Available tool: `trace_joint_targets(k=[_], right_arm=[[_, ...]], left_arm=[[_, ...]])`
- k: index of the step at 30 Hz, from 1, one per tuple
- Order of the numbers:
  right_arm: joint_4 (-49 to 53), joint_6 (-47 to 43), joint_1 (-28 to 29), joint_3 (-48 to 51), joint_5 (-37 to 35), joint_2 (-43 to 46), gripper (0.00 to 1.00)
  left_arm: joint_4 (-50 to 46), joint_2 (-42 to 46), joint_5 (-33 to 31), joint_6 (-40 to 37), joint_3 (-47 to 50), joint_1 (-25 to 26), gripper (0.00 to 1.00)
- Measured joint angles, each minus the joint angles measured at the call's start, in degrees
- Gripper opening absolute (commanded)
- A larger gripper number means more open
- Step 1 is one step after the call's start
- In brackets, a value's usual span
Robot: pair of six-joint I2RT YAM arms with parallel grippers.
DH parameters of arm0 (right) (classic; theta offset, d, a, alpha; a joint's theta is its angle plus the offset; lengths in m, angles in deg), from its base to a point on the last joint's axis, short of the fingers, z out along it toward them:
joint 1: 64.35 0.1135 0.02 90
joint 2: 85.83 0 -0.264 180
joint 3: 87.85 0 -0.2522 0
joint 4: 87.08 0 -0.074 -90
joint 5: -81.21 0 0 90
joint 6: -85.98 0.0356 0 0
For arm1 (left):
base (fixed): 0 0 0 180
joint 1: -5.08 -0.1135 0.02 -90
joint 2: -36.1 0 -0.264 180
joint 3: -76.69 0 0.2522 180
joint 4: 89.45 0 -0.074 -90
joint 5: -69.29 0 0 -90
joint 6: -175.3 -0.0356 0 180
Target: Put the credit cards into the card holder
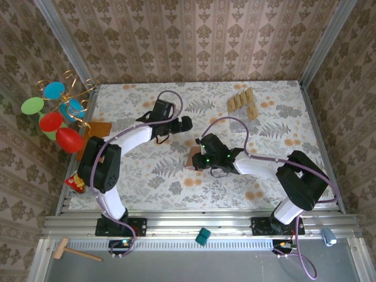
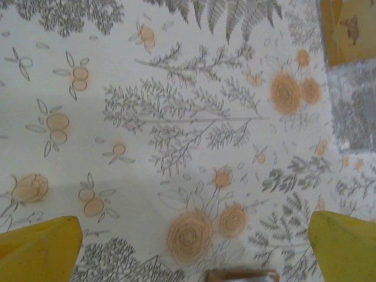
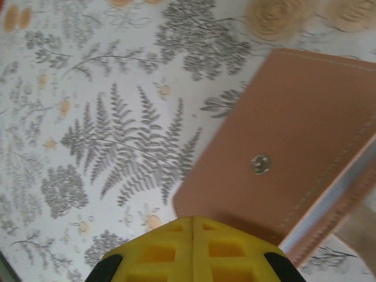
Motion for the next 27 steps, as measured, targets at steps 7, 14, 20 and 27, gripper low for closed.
trace_joint_targets(k=[7,14,20,27], right_arm=[[-2.14,0.46,-2.43,3.52,0.42,-1.92,0.0],[-5.73,0.68,-2.78,4.5,1.88,-3.65,0.0],[-6.47,0.68,-2.78,4.55,2.05,-4.02,0.0],[-7.82,0.9,-2.8,5.25,2.05,-4.04,0.0]], left_arm=[[-3.67,1.4,0.39,-5.75,2.73,0.74,1.0],[-10.82,0.96,-1.51,-14.84,-0.2,5.03,1.0],[-12.81,-2.12,-3.82,-19.8,-3.56,7.76,1.0],[-14.29,-5.68,-5.25,-22.08,-3.61,7.85,1.0]])
